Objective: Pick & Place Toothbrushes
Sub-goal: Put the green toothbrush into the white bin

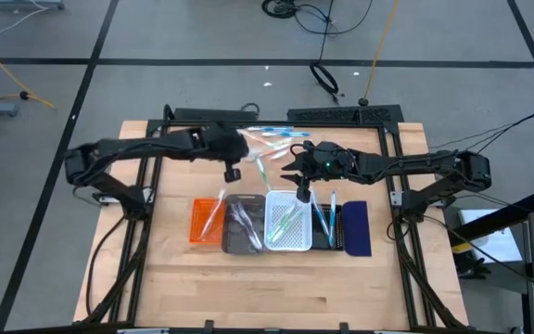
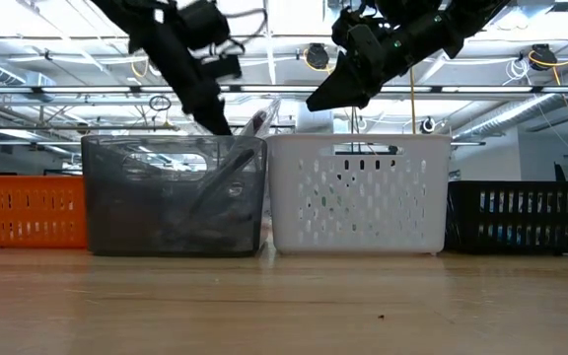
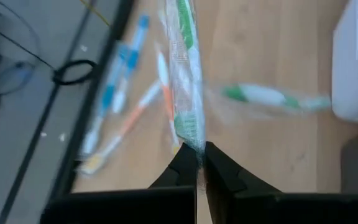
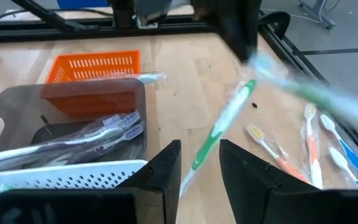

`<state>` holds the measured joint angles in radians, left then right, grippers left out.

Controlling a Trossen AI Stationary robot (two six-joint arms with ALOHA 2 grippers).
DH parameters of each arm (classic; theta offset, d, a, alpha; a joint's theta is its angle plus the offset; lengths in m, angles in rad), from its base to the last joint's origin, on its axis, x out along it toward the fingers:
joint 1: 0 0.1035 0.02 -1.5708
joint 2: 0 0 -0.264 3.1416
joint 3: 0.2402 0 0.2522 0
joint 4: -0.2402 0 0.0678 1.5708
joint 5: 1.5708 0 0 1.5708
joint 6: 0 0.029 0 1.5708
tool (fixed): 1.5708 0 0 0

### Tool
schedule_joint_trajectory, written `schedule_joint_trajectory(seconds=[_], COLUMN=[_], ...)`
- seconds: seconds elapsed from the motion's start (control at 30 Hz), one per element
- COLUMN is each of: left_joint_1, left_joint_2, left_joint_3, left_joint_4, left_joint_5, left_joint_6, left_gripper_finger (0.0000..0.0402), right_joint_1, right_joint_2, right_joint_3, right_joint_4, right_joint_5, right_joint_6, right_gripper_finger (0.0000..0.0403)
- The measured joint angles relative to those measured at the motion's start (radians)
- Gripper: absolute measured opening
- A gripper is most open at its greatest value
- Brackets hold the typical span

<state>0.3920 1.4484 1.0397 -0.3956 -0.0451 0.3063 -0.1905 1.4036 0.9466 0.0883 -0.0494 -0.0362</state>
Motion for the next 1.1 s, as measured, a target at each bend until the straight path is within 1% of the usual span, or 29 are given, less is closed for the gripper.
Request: schedule_joint_trajectory(seconds=[0.13, 0.27, 0.47, 0.63, 0.83, 0.97, 1.1], left_joint_1=[-0.002, -0.013, -0.065, -0.114, -0.15, -0.167, -0.181], left_joint_2=[-0.067, -0.104, -0.109, -0.109, -0.11, -0.11, -0.11], left_joint_3=[0.0, 0.0, 0.0, 0.0, 0.0, 0.0, 0.0], left_joint_4=[0.011, 0.028, 0.087, 0.137, 0.186, 0.186, 0.187], left_joint_5=[-0.013, -0.013, -0.015, -0.034, -0.047, -0.077, -0.082], left_joint_6=[-0.015, -0.051, -0.076, -0.076, -0.07, -0.069, -0.069], left_gripper_finger=[0.0001, 0.0001, 0.0, 0.0, 0.0, 0.0, 0.0], right_joint_1=[-0.004, -0.021, -0.056, -0.09, -0.096, -0.096, -0.096], right_joint_2=[0.0, 0.0, 0.0, 0.0, 0.0, 0.0, 0.0], right_joint_3=[0.0, -0.001, -0.001, -0.001, -0.001, -0.001, -0.001], right_joint_4=[0.016, 0.059, 0.173, 0.212, 0.315, 0.363, 0.396], right_joint_5=[0.0, 0.0, 0.0, 0.0, -0.003, -0.005, -0.004], right_joint_6=[0.022, 0.063, 0.153, 0.205, 0.208, 0.219, 0.22], right_gripper_finger=[0.01, 0.01, 0.01, 0.01, 0.01, 0.01, 0.01])
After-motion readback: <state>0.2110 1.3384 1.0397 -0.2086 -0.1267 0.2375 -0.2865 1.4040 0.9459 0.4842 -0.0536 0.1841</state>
